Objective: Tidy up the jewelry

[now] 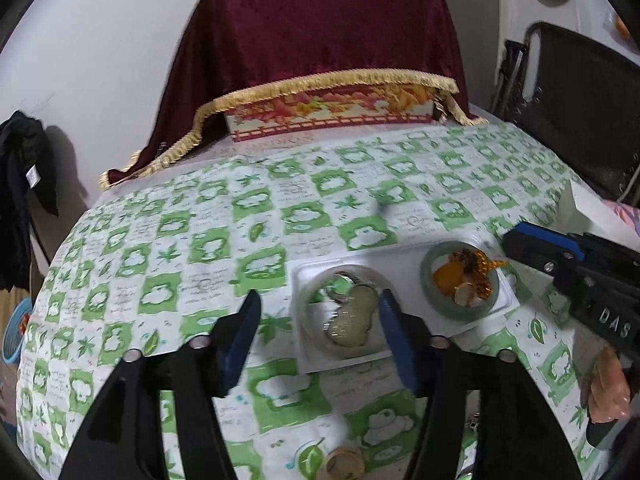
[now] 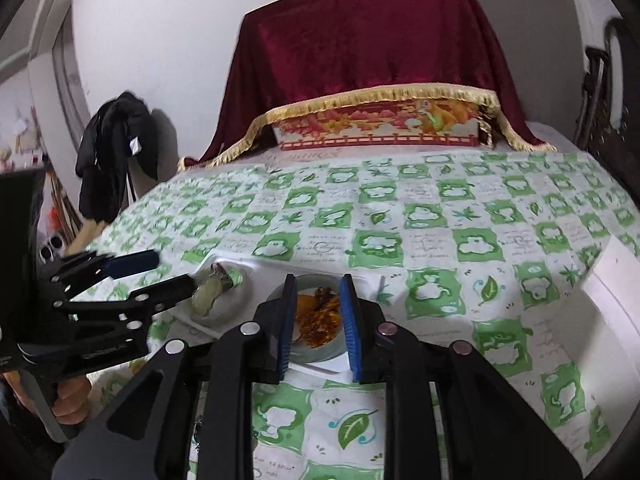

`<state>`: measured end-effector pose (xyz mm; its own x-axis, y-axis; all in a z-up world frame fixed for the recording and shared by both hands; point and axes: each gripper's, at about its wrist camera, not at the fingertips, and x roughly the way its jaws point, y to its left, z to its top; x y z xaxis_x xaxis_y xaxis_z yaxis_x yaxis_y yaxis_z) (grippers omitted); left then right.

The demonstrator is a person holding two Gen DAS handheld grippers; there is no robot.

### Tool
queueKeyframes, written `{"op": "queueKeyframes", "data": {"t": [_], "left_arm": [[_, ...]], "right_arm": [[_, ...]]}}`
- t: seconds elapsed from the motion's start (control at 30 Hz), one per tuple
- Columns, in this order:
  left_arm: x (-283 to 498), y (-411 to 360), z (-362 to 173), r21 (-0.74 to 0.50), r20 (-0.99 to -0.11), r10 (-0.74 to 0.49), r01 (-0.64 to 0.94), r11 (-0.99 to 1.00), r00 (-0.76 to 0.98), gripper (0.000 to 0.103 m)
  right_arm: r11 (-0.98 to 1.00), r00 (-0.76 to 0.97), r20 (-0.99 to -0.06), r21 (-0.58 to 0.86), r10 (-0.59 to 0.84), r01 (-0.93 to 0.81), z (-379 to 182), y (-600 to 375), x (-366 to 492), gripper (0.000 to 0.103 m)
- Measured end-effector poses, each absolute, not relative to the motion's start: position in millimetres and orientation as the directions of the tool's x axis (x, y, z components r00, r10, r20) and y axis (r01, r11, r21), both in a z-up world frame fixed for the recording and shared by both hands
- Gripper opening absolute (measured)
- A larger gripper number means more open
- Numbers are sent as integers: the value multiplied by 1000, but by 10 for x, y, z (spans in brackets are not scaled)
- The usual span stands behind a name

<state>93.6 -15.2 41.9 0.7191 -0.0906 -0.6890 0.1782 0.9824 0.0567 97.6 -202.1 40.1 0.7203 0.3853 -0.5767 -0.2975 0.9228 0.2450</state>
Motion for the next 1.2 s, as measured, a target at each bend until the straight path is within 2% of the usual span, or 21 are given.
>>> {"op": "queueKeyframes", "data": {"t": [0.1,0.27,0.43,0.63,0.8,0.9,1.1,1.2], "left_arm": [[930,-54,453,40,-682,-68,129,991,729,75],[942,42,408,42,-701,-19,67,997,713,76],[817,88,393,22,-711,-24,57,998,703,78],[614,84,325,22,-736,-34,74,997,676,80],[318,121,248,22,-766,-53,107,994,641,80],[161,117,222,32,-767,-68,144,989,638,80],[27,-2,202,84,-755,-66,196,977,652,80],[94,-14,136,77,-779,-69,204,976,623,79]], "right_arm": [[924,718,-583,269,380,-271,385,-2097,1021,21],[929,722,-587,266,366,-255,374,-2136,998,21],[927,712,-595,270,372,-259,364,-2152,929,21],[905,659,-621,273,425,-326,326,-2048,652,22],[885,639,-629,194,444,-424,335,-1837,253,26],[878,645,-622,161,444,-450,357,-1766,151,32],[875,638,-628,159,447,-456,361,-1752,150,32],[872,626,-636,162,451,-463,348,-1738,160,32]]}}
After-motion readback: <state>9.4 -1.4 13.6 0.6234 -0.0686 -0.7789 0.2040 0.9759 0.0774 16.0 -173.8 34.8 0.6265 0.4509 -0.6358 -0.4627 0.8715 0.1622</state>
